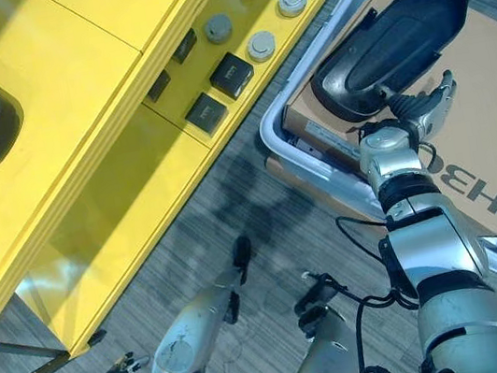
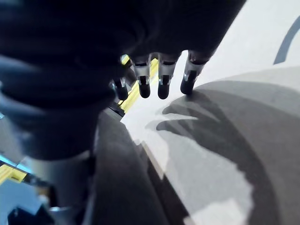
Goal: Move parts from the plastic box to the shelf.
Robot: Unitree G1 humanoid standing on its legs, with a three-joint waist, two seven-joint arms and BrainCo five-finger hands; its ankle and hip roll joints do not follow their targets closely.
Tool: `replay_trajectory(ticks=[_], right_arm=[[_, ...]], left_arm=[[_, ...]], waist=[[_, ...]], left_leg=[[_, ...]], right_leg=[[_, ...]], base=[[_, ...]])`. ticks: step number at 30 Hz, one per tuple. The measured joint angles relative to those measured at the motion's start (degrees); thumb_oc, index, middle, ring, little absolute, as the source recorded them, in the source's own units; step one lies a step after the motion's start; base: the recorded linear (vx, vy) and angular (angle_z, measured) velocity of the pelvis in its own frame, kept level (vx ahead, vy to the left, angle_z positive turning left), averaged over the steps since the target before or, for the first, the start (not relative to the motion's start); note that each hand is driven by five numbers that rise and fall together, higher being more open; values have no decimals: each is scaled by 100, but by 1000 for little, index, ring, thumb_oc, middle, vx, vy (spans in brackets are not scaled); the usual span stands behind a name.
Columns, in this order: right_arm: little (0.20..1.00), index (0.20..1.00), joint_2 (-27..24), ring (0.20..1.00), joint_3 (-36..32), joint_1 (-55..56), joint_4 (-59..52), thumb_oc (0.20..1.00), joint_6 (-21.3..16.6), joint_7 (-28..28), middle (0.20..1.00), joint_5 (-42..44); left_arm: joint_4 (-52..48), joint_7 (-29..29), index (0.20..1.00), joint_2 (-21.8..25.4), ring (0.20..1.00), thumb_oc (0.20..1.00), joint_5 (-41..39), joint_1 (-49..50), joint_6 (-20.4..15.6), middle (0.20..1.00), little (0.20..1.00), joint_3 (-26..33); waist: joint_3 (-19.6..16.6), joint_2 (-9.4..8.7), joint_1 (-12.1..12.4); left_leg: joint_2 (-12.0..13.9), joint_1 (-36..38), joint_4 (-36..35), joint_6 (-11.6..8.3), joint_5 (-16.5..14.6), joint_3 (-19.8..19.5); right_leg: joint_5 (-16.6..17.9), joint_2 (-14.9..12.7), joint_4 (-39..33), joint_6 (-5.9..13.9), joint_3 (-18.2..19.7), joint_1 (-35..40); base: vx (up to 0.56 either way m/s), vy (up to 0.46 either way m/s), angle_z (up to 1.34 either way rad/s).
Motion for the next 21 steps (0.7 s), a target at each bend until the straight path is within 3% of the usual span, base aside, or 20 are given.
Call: replay_trajectory(ticks=[3,5,9,10,11,12,13,21], right_arm=[[1000,1000,-247,1000,598,-59,240,1000,718,347,1000,-716],[1000,1000,-527,1000,1082,-126,637,1000,1016,979,1000,-1149],[1000,1000,-588,1000,1007,-129,820,1000,1101,1345,1000,-1073],[598,598,-588,598,864,-98,861,598,1081,1358,598,-972],[492,492,-590,492,723,-64,866,492,1076,1368,492,-836],[272,272,-581,272,536,-5,864,272,1013,1376,272,-536],[200,200,-563,200,411,12,858,200,946,1375,200,-354],[200,200,-581,200,72,15,857,200,627,1342,200,42]], left_arm=[[-6,-33,1000,36,1000,1000,-3,5,22,1000,1000,3],[-19,-56,1000,257,1000,1000,-17,5,56,1000,1000,-44],[-25,-68,1000,492,1000,1000,-128,-1,72,1000,1000,-36],[-38,-68,1000,493,1000,1000,-145,-2,73,1000,1000,-37],[-64,-71,1000,493,1000,1000,-166,-2,74,1000,1000,-39],[-141,-95,1000,493,1000,1000,-172,0,76,1000,1000,-39],[-187,-101,1000,494,1000,1000,-172,-1,75,1000,1000,-37],[-231,-112,1000,489,1000,1000,-180,-1,46,1000,1000,-33]], waist=[[-70,-20,93],[-90,-112,127],[-74,-298,63],[-62,-319,40],[-53,-334,28],[-35,-362,11],[-20,-387,-7],[49,-490,-83]], left_leg=[[0,-76,2,2,21,-31],[1,-91,-1,10,46,-83],[43,-181,9,-4,63,-128],[45,-184,9,-1,68,-133],[45,-190,10,0,69,-136],[54,-199,10,-1,70,-138],[67,-206,11,-3,71,-138],[96,-216,5,-4,73,-110]], right_leg=[[-26,-7,41,5,-17,-69],[-73,-8,97,4,-28,-77],[-83,42,86,-17,-59,-140],[-81,46,76,-19,-65,-138],[-79,48,58,-21,-66,-140],[-75,66,20,-26,-68,-139],[-68,92,-16,-28,-67,-137],[-5,148,-119,-51,-45,-134]], base=[[-1,-38,8],[-20,-103,11],[-19,-46,2],[-15,-29,3],[0,0,0],[0,0,0],[-14,3,-3],[-5,-4,-1]])
